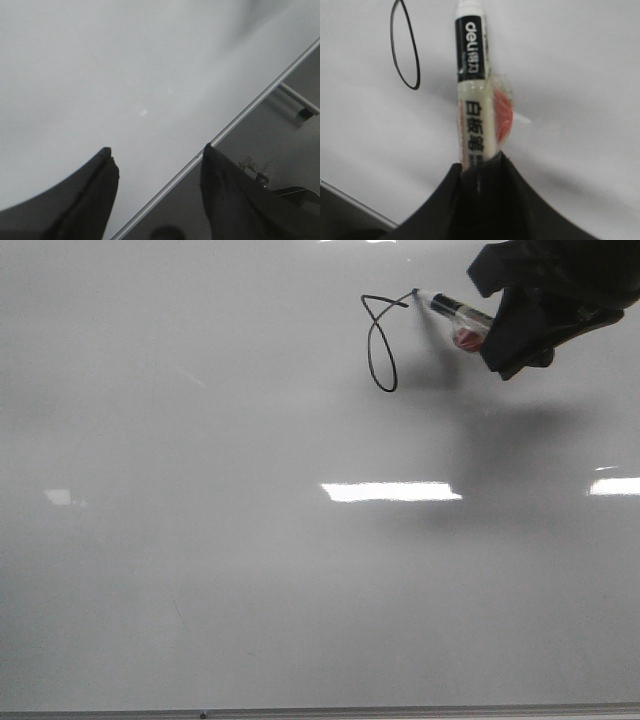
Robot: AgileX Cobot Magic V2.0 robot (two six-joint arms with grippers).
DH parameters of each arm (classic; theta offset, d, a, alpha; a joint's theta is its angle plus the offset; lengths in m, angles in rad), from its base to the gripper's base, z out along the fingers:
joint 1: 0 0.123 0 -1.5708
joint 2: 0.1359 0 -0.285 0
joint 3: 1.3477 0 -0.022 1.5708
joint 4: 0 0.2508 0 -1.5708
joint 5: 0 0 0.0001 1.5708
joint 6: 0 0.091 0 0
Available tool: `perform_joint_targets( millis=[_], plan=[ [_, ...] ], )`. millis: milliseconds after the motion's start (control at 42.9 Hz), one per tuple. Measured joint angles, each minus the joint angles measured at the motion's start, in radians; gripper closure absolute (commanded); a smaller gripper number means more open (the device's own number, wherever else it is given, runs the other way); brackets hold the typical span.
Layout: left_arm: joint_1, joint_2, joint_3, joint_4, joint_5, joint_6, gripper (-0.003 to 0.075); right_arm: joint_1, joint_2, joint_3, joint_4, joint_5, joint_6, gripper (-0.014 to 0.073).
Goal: Write number 8 on whiteboard
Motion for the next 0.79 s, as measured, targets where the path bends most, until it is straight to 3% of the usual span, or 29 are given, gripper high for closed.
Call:
perform_joint_targets(
  millis=[233, 396, 536, 792],
  plan=[
    [0.0, 0.0, 0.0, -0.041, 0.0, 0.032, 0.0345, 0.121, -0.131, 0.01, -0.008, 0.064, -0.11, 0.0653],
    [-0.036, 0.0, 0.0, -0.206, 0.0, 0.228, 0.0302, 0.242, -0.307, 0.103, -0.008, 0.197, -0.269, 0.0653],
    [-0.145, 0.027, -0.01, -0.264, 0.0, 0.32, 0.0188, 0.309, -0.4, 0.125, -0.008, 0.359, -0.324, 0.0653],
    [-0.384, 0.158, -0.084, -0.266, -0.009, 0.411, 0.0185, 0.345, -0.482, 0.125, 0.011, 0.518, -0.375, 0.0653]
  ],
)
